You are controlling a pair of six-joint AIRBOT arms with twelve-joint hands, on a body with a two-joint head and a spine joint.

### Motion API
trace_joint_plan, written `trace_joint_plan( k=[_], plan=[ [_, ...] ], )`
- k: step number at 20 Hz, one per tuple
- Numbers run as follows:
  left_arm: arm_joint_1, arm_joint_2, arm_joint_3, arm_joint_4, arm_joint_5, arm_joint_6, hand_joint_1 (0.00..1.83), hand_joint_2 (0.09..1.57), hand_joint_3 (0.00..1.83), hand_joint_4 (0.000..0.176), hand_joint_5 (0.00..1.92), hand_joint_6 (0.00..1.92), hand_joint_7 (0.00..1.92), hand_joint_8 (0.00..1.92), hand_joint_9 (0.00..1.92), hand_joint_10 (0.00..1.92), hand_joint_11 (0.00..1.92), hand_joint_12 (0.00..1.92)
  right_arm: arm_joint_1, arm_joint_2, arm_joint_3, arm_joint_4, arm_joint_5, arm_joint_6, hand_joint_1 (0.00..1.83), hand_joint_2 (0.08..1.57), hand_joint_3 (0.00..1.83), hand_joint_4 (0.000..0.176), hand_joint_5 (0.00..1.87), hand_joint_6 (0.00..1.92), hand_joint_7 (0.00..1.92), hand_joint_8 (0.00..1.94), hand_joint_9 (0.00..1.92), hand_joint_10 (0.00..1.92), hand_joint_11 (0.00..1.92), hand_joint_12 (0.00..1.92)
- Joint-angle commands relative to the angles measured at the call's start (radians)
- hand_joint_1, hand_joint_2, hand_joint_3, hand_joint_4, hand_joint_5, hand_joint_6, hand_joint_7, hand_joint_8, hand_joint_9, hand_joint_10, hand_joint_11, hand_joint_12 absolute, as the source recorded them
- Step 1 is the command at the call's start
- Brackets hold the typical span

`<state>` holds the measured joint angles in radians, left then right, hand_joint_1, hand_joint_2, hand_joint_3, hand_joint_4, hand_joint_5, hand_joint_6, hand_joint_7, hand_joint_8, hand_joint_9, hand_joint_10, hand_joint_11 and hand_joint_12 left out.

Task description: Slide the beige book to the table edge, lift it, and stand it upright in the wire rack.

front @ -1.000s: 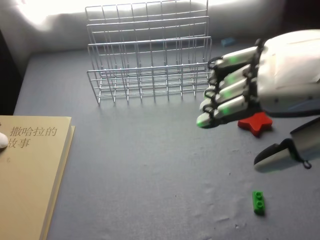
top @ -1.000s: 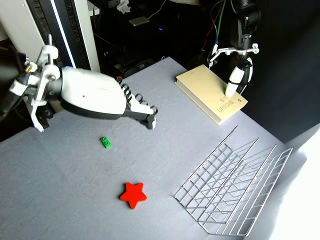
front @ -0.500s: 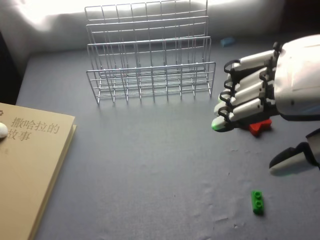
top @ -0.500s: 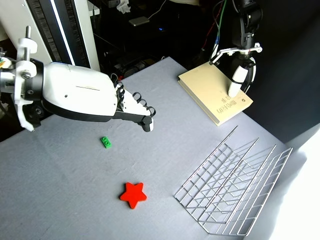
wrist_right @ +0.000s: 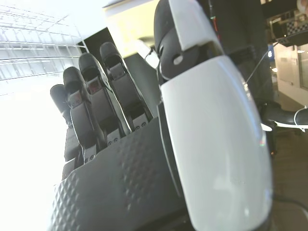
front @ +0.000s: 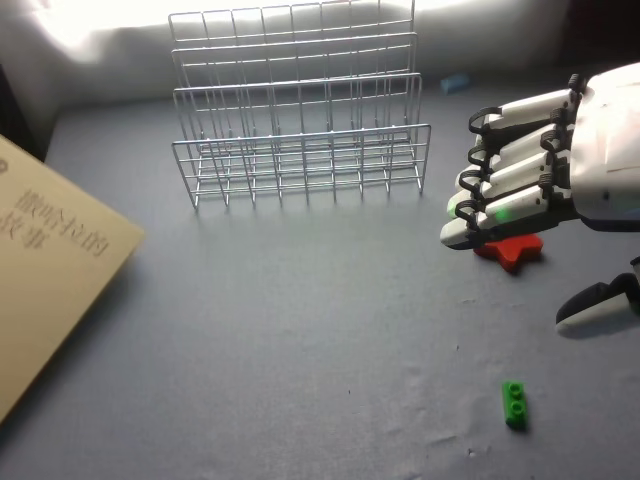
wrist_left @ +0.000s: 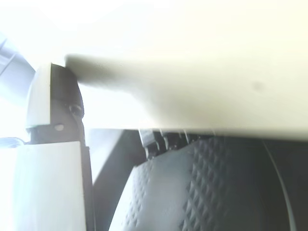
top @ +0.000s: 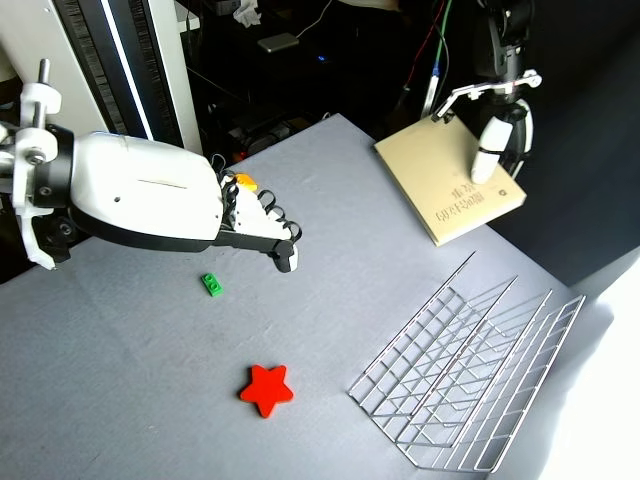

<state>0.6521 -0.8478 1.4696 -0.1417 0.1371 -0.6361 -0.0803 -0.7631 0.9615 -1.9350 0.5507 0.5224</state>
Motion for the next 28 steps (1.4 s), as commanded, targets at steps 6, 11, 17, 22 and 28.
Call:
trace_joint_plan(
  k=[6,11,17,22,28],
  plan=[
    [-0.011,0.036,0.002,-0.002,-0.244,-0.051,1.35,1.18,0.00,0.000,0.84,1.08,0.86,1.24,0.78,1.46,0.62,1.60,0.005,0.001,0.015,0.052,0.037,0.003,0.26,1.18,0.00,0.000,0.35,0.00,0.37,0.01,0.37,0.01,0.00,0.94],
    [-0.011,0.043,0.015,-0.019,-0.457,-0.091,1.35,1.17,0.00,0.000,0.84,1.10,0.88,1.20,0.80,1.41,0.65,1.53,0.009,0.001,0.016,0.051,0.042,0.002,0.26,1.17,0.00,0.000,0.39,0.01,0.39,0.01,0.39,0.01,0.00,0.95],
    [-0.009,0.050,0.036,-0.128,-0.657,-0.062,1.34,1.19,0.00,0.000,0.79,1.16,0.83,1.28,0.77,1.49,0.61,1.60,0.011,0.000,0.018,0.051,0.018,0.000,0.24,1.19,0.00,0.000,0.34,0.00,0.34,0.00,0.34,0.00,0.00,0.85],
    [-0.013,0.043,0.012,-0.412,-0.892,0.143,1.34,1.18,0.00,0.000,0.84,1.10,0.82,1.27,0.78,1.46,0.65,1.54,0.014,-0.001,0.018,0.051,0.013,-0.007,0.26,1.19,0.00,0.000,0.35,0.01,0.36,0.00,0.34,0.00,0.00,0.85],
    [-0.064,0.009,0.013,-0.460,-1.042,0.129,1.34,1.19,0.00,0.000,0.80,1.16,0.83,1.27,0.77,1.47,0.66,1.55,0.014,-0.001,0.018,0.036,0.015,-0.007,0.25,1.19,0.00,0.000,0.35,0.00,0.37,0.01,0.35,0.01,0.00,0.80]
  ],
)
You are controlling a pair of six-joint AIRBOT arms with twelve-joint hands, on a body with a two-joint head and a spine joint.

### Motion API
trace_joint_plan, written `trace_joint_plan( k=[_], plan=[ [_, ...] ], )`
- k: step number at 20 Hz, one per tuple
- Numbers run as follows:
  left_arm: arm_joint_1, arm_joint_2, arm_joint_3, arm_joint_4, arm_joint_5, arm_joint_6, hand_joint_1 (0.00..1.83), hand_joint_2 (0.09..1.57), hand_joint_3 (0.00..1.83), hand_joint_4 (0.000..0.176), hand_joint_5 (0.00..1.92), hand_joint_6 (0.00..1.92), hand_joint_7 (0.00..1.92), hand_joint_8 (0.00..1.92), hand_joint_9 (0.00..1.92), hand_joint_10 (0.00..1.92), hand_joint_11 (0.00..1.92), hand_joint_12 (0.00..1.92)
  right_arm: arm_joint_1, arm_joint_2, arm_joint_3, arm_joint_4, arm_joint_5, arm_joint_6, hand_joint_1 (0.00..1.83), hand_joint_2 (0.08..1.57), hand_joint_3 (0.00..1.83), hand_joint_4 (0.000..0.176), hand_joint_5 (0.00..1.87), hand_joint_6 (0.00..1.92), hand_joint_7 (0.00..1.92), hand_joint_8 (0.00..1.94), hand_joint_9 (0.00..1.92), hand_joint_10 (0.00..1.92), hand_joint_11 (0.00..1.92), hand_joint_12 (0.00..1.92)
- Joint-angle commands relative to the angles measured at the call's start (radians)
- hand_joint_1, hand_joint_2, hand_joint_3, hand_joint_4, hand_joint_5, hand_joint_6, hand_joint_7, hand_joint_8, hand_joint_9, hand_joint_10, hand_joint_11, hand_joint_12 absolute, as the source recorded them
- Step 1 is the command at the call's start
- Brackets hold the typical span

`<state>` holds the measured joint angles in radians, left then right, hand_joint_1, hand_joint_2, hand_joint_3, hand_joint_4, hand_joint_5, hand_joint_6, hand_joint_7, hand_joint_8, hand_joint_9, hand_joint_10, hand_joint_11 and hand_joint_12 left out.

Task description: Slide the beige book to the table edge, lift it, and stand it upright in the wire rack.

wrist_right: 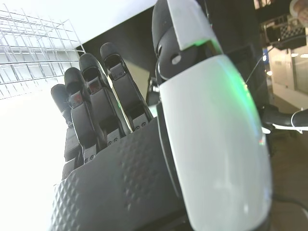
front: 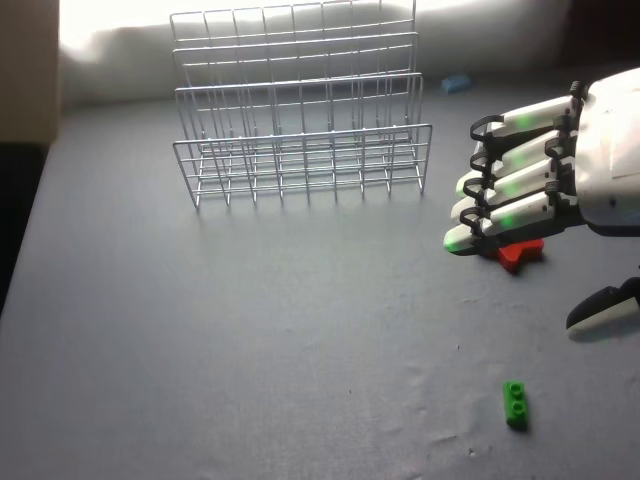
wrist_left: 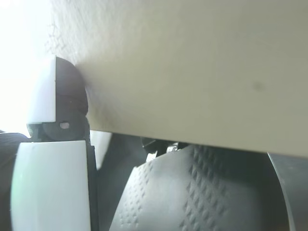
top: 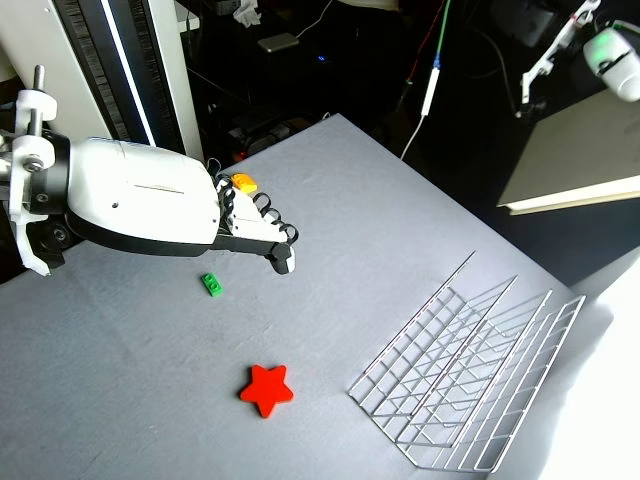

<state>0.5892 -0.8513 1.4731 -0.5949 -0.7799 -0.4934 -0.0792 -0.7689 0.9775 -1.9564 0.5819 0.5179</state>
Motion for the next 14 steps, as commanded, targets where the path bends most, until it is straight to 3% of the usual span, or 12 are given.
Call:
trace_joint_plan(
  k=[1,6,12,14],
  plan=[
    [-0.013,0.003,0.013,-0.008,-0.129,-0.028,1.34,1.19,0.00,0.000,0.80,1.16,0.83,1.27,0.78,1.47,0.67,1.54,0.013,0.004,0.002,0.057,-0.015,-0.002,0.25,1.19,0.00,0.000,0.33,0.00,0.36,0.00,0.34,0.00,0.00,0.76],
    [-0.049,-0.047,0.019,-0.008,-0.151,-0.162,1.34,1.19,0.00,0.000,0.79,1.17,0.85,1.24,0.78,1.45,0.64,1.55,0.015,0.004,0.002,0.057,-0.013,-0.002,0.27,1.18,0.00,0.000,0.35,0.00,0.36,0.00,0.35,0.00,0.00,0.80],
    [-0.112,-0.100,0.049,0.020,-0.186,-0.187,1.34,1.19,0.00,0.000,0.80,1.15,0.85,1.25,0.78,1.46,0.65,1.55,0.014,0.005,0.002,0.045,-0.012,-0.002,0.28,1.18,0.00,0.000,0.33,0.01,0.33,0.01,0.33,0.01,0.00,0.76],
    [-0.110,-0.117,0.050,0.089,-0.290,-0.173,1.34,1.19,0.00,0.000,0.81,1.14,0.83,1.27,0.78,1.46,0.66,1.56,0.010,0.010,0.002,0.044,-0.010,-0.002,0.28,1.18,0.00,0.000,0.33,0.00,0.33,0.00,0.33,0.00,0.00,0.79]
  ],
)
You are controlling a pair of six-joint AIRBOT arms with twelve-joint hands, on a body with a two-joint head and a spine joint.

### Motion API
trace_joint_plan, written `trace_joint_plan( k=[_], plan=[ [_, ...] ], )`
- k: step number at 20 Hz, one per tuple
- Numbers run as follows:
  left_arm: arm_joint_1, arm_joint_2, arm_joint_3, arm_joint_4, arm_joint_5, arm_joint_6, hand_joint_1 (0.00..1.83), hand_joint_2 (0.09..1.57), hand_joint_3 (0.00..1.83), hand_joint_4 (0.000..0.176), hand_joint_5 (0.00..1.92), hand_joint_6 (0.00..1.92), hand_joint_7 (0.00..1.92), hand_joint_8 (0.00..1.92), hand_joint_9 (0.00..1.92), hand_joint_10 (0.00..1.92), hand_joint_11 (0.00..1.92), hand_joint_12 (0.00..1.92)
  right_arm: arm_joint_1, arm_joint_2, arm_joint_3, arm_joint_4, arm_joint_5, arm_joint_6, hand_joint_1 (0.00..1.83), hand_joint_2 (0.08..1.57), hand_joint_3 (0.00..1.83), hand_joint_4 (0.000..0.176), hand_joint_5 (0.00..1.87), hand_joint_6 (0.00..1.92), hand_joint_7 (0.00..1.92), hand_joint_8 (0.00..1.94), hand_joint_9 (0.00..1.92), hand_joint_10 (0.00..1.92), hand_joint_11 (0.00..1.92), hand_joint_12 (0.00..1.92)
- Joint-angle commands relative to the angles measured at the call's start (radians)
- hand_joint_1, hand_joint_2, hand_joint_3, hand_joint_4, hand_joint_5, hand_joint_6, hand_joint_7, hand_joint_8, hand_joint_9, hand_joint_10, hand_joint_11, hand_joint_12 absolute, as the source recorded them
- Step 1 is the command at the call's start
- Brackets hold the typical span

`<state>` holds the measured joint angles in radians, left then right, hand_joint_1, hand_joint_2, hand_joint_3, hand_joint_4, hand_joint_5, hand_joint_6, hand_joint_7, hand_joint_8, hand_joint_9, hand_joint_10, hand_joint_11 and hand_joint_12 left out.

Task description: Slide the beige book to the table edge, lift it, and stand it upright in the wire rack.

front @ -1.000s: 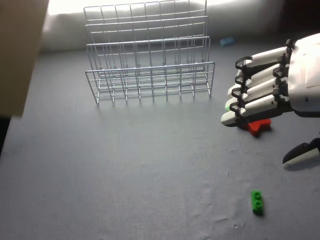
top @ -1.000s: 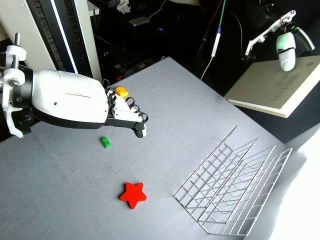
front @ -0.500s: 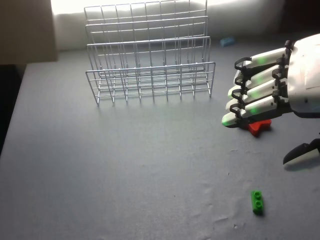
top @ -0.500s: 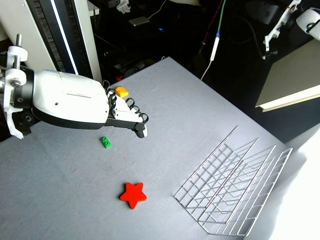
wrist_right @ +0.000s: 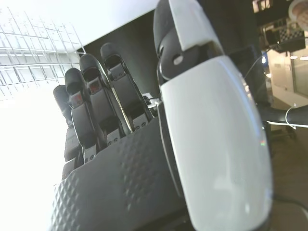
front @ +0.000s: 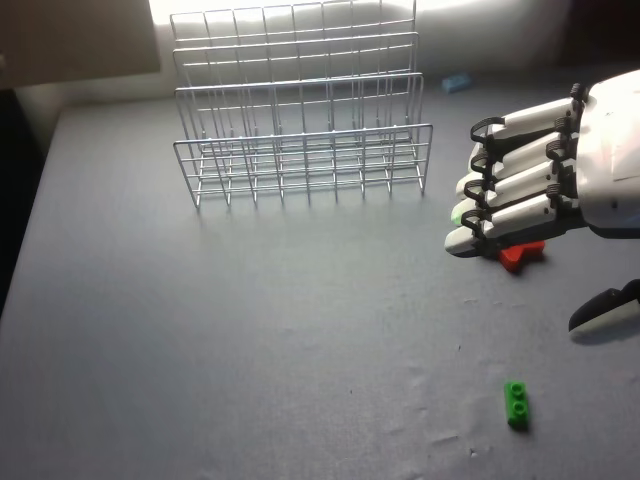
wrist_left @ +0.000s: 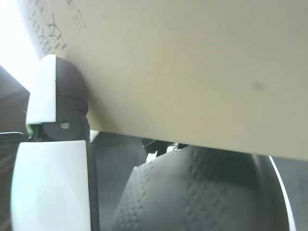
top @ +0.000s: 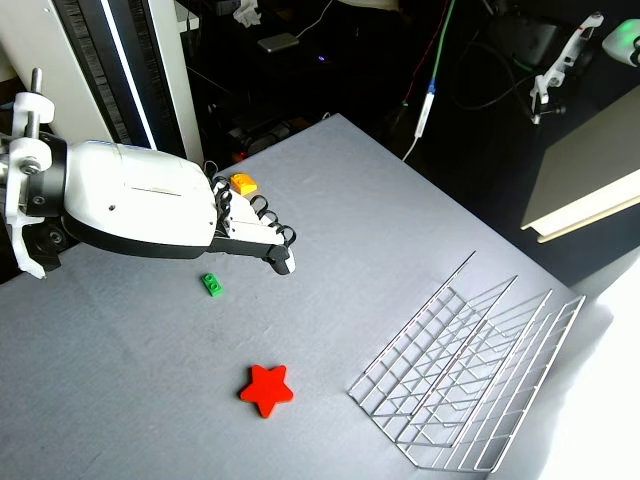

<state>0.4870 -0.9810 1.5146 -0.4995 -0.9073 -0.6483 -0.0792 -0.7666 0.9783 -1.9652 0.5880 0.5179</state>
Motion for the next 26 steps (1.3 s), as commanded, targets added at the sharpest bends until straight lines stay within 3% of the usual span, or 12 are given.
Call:
trace_joint_plan(
  k=[1,6,10,15,19,22,24,26],
  plan=[
    [-0.007,0.003,0.006,0.013,-0.196,-0.022,1.34,1.19,0.00,0.000,0.78,1.17,0.84,1.27,0.77,1.46,0.66,1.55,0.012,0.012,0.001,0.053,-0.013,-0.002,0.27,1.19,0.00,0.000,0.33,0.00,0.33,0.00,0.33,0.00,0.00,0.78],
    [-0.018,-0.020,-0.030,0.003,-0.202,-0.023,1.34,1.19,0.00,0.000,0.82,1.13,0.82,1.28,0.76,1.48,0.63,1.57,0.012,0.029,0.003,0.001,-0.038,-0.002,0.28,1.18,0.00,0.000,0.37,0.01,0.37,0.00,0.37,0.01,0.00,0.86],
    [-0.048,-0.064,-0.017,-0.024,-0.158,-0.017,1.33,1.20,0.00,0.000,0.81,1.16,0.81,1.30,0.75,1.49,0.62,1.57,0.001,0.031,0.005,-0.105,-0.320,0.002,0.27,1.18,0.00,0.000,0.36,0.00,0.36,0.00,0.36,0.00,0.00,0.87],
    [-0.062,-0.110,0.002,-0.038,-0.136,-0.014,1.34,1.19,0.00,0.000,0.82,1.16,0.84,1.25,0.76,1.46,0.62,1.56,-0.022,0.033,0.010,-0.105,-0.515,0.012,0.28,1.17,0.00,0.000,0.37,0.00,0.39,0.01,0.37,0.01,0.00,0.85],
    [-0.067,-0.123,-0.022,-0.038,-0.136,-0.014,1.34,1.19,0.00,0.000,0.80,1.15,0.82,1.29,0.77,1.46,0.65,1.55,-0.028,0.035,0.009,-0.105,-0.525,0.011,0.29,1.17,0.00,0.000,0.37,0.00,0.38,0.00,0.37,0.00,0.00,0.84],
    [-0.080,-0.120,-0.069,-0.038,-0.137,-0.014,1.34,1.19,0.00,0.000,0.82,1.13,0.83,1.28,0.77,1.46,0.65,1.54,-0.030,0.032,0.010,-0.105,-0.549,0.108,0.27,1.17,0.00,0.000,0.37,0.00,0.37,0.00,0.36,0.00,0.00,0.82],
    [-0.074,-0.122,-0.094,-0.038,-0.167,-0.014,1.33,1.20,0.00,0.000,0.82,1.13,0.78,1.35,0.74,1.50,0.64,1.55,-0.040,0.032,0.011,-0.104,-0.585,0.091,0.26,1.18,0.00,0.000,0.38,0.00,0.37,0.00,0.36,0.00,0.00,0.83],
    [-0.070,-0.143,-0.088,-0.038,-0.176,-0.014,1.34,1.20,0.00,0.000,0.82,1.13,0.80,1.32,0.75,1.50,0.64,1.57,-0.041,0.031,0.011,-0.104,-0.588,0.137,0.26,1.17,0.00,0.000,0.38,0.01,0.38,0.00,0.37,0.01,0.00,0.86]
  ],
)
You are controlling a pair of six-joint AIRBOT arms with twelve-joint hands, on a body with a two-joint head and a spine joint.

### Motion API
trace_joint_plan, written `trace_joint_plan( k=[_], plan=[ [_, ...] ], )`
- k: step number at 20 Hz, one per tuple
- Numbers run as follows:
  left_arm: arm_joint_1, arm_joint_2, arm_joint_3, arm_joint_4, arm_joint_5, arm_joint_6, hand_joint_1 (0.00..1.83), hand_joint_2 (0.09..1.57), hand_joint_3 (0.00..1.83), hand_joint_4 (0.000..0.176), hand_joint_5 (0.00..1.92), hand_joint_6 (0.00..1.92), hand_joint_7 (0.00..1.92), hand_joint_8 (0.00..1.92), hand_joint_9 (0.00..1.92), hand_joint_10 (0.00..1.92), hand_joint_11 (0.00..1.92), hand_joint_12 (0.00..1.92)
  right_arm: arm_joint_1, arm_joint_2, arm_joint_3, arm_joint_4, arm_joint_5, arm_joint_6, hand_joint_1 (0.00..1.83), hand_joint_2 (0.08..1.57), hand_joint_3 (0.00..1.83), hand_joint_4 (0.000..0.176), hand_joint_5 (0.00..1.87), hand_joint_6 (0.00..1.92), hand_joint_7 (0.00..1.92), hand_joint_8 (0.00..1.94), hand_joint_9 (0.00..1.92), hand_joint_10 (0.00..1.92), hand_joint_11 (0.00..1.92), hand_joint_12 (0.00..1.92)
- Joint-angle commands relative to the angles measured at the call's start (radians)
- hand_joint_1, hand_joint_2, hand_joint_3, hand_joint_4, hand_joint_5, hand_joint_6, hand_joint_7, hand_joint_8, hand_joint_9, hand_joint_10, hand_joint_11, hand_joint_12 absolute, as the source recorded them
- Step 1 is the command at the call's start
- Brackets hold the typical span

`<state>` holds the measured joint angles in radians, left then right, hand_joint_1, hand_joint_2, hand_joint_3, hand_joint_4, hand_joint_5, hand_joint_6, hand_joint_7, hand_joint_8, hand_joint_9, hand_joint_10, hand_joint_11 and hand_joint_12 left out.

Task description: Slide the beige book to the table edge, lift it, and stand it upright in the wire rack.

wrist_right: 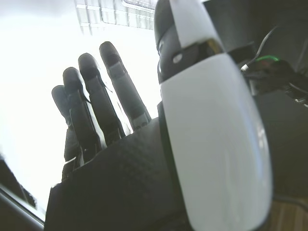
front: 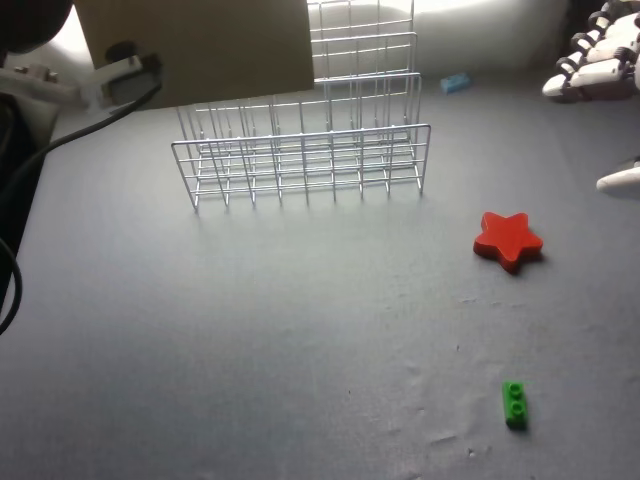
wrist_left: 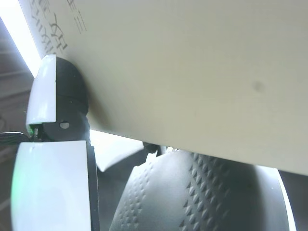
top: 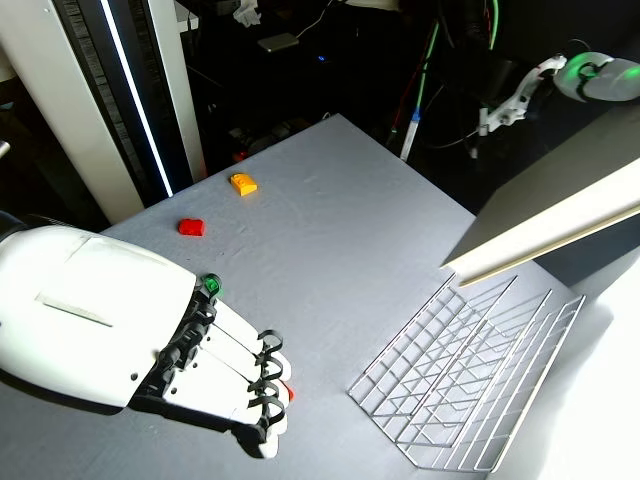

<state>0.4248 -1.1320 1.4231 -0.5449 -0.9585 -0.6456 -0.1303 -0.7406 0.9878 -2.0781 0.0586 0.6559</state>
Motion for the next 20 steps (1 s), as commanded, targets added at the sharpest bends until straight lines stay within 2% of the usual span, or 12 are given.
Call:
trace_joint_plan(
  k=[1,3,5,6,7,10,12,16,20],
  plan=[
    [-0.008,-0.004,0.013,0.007,-0.126,-0.017,1.33,1.20,0.00,0.000,0.79,1.16,0.79,1.34,0.75,1.50,0.63,1.58,0.007,0.005,0.006,0.009,-0.059,0.035,0.27,1.17,0.00,0.000,0.38,0.01,0.38,0.00,0.37,0.00,0.00,0.86],
    [-0.011,-0.029,0.037,0.007,-0.137,-0.017,1.34,1.20,0.00,0.000,0.82,1.13,0.81,1.31,0.75,1.49,0.64,1.59,0.005,-0.003,0.017,0.009,-0.059,0.162,0.25,1.18,0.00,0.000,0.37,0.00,0.36,0.00,0.35,0.00,0.00,0.84],
    [-0.019,-0.067,0.073,0.007,-0.155,-0.018,1.34,1.19,0.00,0.000,0.83,1.12,0.82,1.28,0.75,1.49,0.60,1.62,-0.001,-0.014,0.039,0.009,-0.060,0.328,0.28,1.17,0.00,0.000,0.38,0.00,0.38,0.00,0.37,0.01,0.00,0.86],
    [-0.019,-0.078,0.083,0.007,-0.158,-0.018,1.34,1.19,0.00,0.000,0.81,1.16,0.81,1.29,0.76,1.47,0.64,1.57,0.000,-0.018,0.046,0.009,-0.061,0.358,0.27,1.17,0.00,0.000,0.39,0.01,0.39,0.00,0.38,0.01,0.00,0.88],
    [-0.019,-0.089,0.092,0.004,-0.163,-0.018,1.34,1.19,0.00,0.000,0.81,1.16,0.82,1.29,0.76,1.46,0.64,1.55,-0.001,-0.021,0.054,0.009,-0.071,0.368,0.27,1.17,0.00,0.000,0.39,0.00,0.38,0.00,0.38,0.01,0.00,0.88],
    [-0.014,-0.116,0.110,-0.019,-0.171,-0.016,1.34,1.20,0.00,0.000,0.84,1.13,0.79,1.32,0.74,1.48,0.61,1.57,-0.008,-0.022,0.067,0.009,-0.149,0.289,0.26,1.16,0.00,0.000,0.41,0.01,0.41,0.01,0.41,0.01,0.00,0.91],
    [-0.010,-0.140,0.126,-0.032,-0.176,-0.014,1.33,1.20,0.00,0.000,0.82,1.14,0.79,1.33,0.75,1.49,0.64,1.57,-0.023,-0.022,0.075,0.010,-0.196,0.350,0.30,1.15,0.00,0.000,0.41,0.00,0.41,0.00,0.40,0.00,0.00,0.89],
    [-0.002,-0.185,0.165,-0.041,-0.180,0.006,1.34,1.19,0.00,0.000,0.85,1.07,0.81,1.31,0.77,1.48,0.67,1.60,-0.043,-0.018,0.095,0.012,-0.228,0.360,0.26,1.17,0.00,0.000,0.41,0.00,0.41,0.00,0.40,0.00,0.00,0.94],
    [-0.014,-0.208,0.196,-0.041,-0.152,0.038,1.34,1.19,0.00,0.000,0.83,1.12,0.82,1.30,0.77,1.46,0.64,1.58,-0.053,-0.015,0.102,0.015,-0.235,0.389,0.27,1.17,0.00,0.000,0.42,0.01,0.41,0.00,0.39,0.00,0.00,0.89]
  ],
)
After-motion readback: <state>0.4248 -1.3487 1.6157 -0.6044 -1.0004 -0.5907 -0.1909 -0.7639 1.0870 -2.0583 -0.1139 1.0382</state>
